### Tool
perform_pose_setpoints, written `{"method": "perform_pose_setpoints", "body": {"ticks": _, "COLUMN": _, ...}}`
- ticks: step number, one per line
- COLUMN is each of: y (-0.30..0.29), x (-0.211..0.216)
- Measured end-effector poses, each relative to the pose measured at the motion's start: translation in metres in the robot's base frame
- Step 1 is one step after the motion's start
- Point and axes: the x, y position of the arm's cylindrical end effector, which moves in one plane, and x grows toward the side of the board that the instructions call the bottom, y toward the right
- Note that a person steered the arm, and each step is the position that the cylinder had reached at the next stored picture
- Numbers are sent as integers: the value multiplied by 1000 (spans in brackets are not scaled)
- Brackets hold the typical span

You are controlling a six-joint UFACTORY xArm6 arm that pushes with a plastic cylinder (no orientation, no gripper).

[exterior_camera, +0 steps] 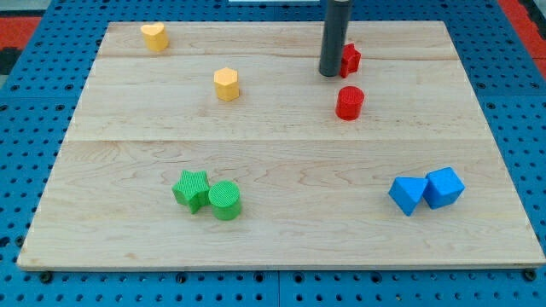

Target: Move the red star to the top center

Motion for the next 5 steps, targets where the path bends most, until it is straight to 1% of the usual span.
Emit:
{"method": "perform_pose_setpoints", "body": {"ticks": 1, "y": -47, "x": -8}}
{"method": "perform_pose_setpoints", "body": {"ticks": 2, "y": -60, "x": -8}}
{"method": "perform_pose_setpoints", "body": {"ticks": 3, "y": 3, "x": -2}}
{"method": "perform_pose_setpoints", "body": {"ticks": 4, "y": 84, "x": -15}}
{"method": "perform_pose_setpoints", "body": {"ticks": 5, "y": 93, "x": -14}}
